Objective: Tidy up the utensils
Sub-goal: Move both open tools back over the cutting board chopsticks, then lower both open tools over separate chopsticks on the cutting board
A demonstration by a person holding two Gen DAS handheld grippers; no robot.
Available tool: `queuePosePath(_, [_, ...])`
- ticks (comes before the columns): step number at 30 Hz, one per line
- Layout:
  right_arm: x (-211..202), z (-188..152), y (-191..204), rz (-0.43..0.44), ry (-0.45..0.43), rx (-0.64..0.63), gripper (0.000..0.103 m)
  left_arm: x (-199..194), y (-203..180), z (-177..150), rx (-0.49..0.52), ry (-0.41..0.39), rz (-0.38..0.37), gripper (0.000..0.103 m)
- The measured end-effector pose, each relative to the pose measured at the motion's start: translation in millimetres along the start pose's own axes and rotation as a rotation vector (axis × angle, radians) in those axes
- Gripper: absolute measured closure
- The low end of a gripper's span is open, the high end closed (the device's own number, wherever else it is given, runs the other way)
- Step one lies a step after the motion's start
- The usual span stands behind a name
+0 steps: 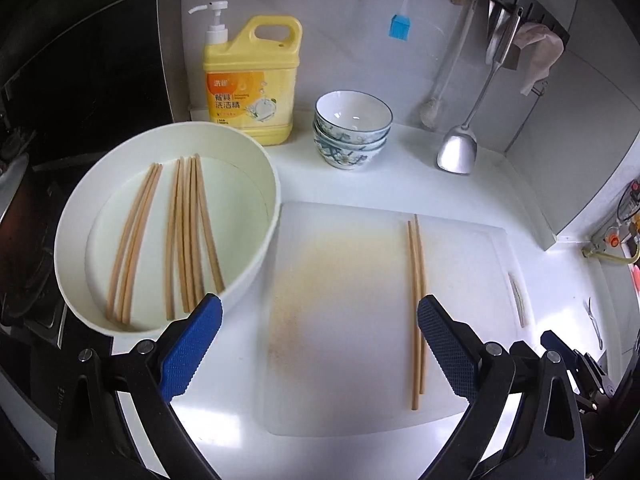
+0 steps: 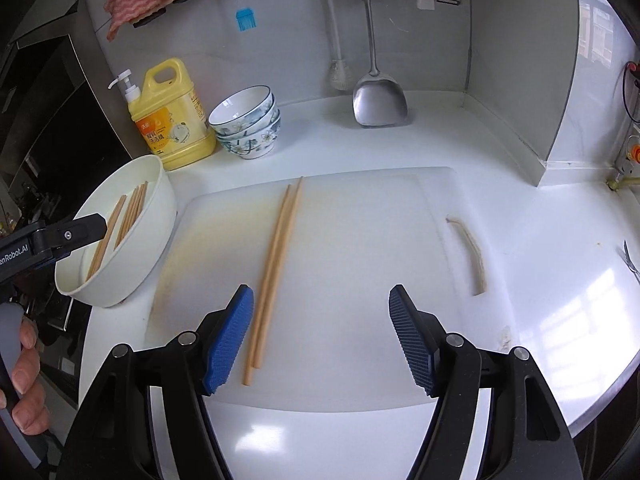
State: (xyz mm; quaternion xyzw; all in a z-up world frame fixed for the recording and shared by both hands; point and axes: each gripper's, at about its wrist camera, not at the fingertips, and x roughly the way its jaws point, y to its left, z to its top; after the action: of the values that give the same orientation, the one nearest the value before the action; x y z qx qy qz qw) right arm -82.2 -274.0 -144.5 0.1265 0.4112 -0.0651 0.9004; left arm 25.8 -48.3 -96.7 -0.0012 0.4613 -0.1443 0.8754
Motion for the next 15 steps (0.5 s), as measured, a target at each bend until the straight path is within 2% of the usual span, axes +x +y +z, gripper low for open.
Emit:
queuePosePath(7, [13.8,1.7,-22.7,0.061,0.004,-0.012,0.036,3.2,-23.4,-24.1,-0.019,0.024,0.063,0.007])
queuePosePath(10, [24.4,-0.3,-20.1,0.073,-0.001,0.006,0.036,8.2,-21.9,-29.6,-0.004,0.016,0.089,0.007])
queuePosePath(15, [48.7,-3.3,-5.5,0.069,-0.024,0.022,0.036,24.5,-16.6,-32.8,0.021,-0.029,0.087,0.007])
